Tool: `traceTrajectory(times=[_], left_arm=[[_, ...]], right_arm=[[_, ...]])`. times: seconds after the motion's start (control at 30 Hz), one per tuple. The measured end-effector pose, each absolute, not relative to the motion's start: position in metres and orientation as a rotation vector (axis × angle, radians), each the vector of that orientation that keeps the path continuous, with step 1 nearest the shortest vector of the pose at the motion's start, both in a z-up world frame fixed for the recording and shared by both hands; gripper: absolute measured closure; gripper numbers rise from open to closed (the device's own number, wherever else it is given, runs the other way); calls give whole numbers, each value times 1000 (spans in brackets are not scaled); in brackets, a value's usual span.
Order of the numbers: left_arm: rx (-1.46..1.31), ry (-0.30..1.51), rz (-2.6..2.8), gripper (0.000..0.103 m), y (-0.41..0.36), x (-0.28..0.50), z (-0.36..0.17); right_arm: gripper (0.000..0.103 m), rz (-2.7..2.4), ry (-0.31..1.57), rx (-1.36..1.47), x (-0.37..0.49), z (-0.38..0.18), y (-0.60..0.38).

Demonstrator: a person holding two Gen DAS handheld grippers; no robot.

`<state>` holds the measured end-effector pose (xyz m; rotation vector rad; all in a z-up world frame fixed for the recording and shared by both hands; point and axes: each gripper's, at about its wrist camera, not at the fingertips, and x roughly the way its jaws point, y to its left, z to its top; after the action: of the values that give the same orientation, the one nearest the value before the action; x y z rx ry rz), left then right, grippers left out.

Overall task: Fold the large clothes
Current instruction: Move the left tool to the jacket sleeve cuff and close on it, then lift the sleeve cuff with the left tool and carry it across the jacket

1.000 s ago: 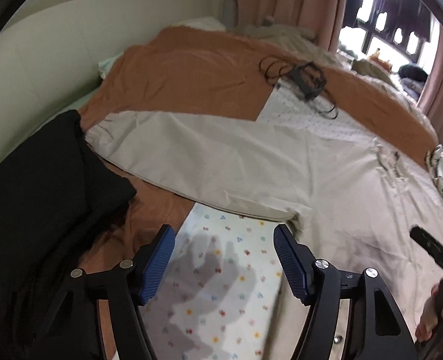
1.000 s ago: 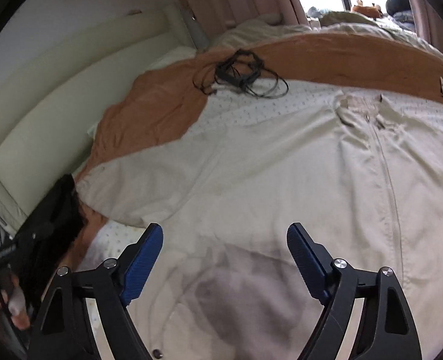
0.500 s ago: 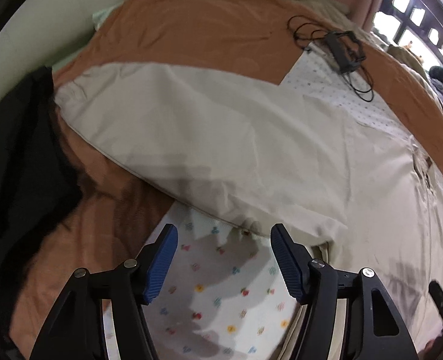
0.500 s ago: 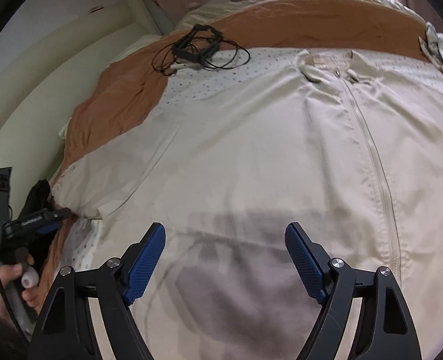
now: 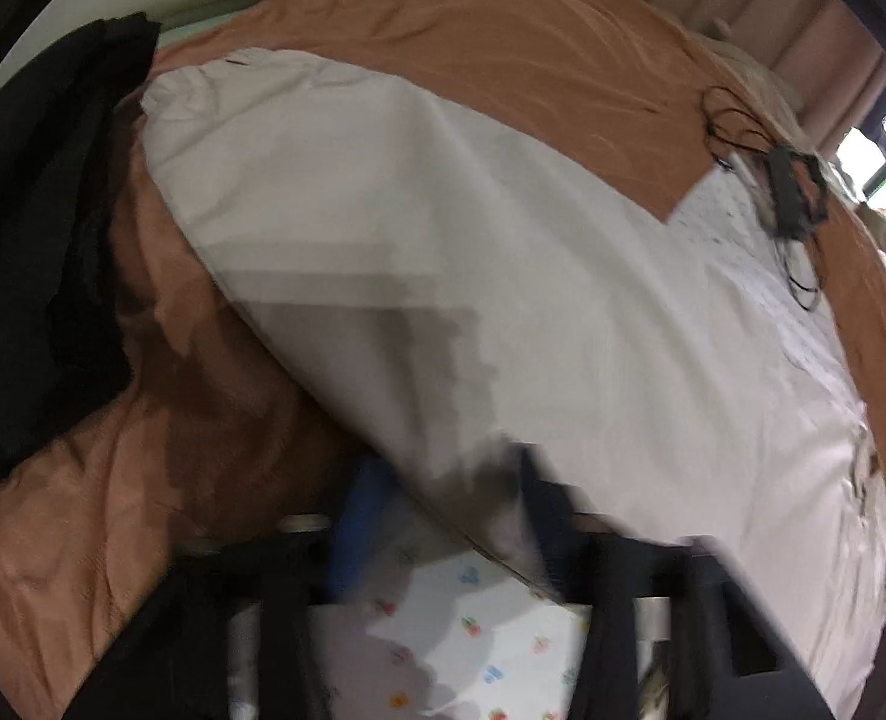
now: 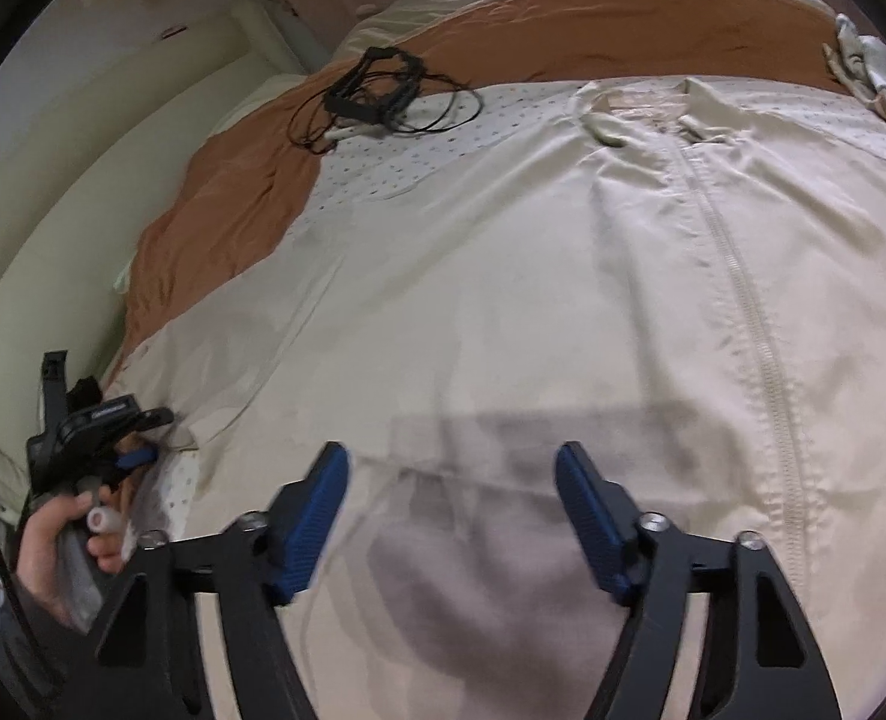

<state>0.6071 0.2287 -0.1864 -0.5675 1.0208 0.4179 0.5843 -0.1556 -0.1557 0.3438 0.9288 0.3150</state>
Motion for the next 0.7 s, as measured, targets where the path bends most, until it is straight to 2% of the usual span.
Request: traceTrajectory(times=[0.03,0.13,0.47,0.7], left_arm=[[-561,1017,435,94,230,606,-185],[-528,963,399,100,222,603,-169],[-342,774,180,101,155,597,-64],[-241,769,6,101,79,594,-38]], right_arm=[[45,338,933,346,585,-157,-151],[51,367,958,330,584,-163,-136],[51,373,968,340,581,-165,-136],[51,370,955,419,577,-155,-156]])
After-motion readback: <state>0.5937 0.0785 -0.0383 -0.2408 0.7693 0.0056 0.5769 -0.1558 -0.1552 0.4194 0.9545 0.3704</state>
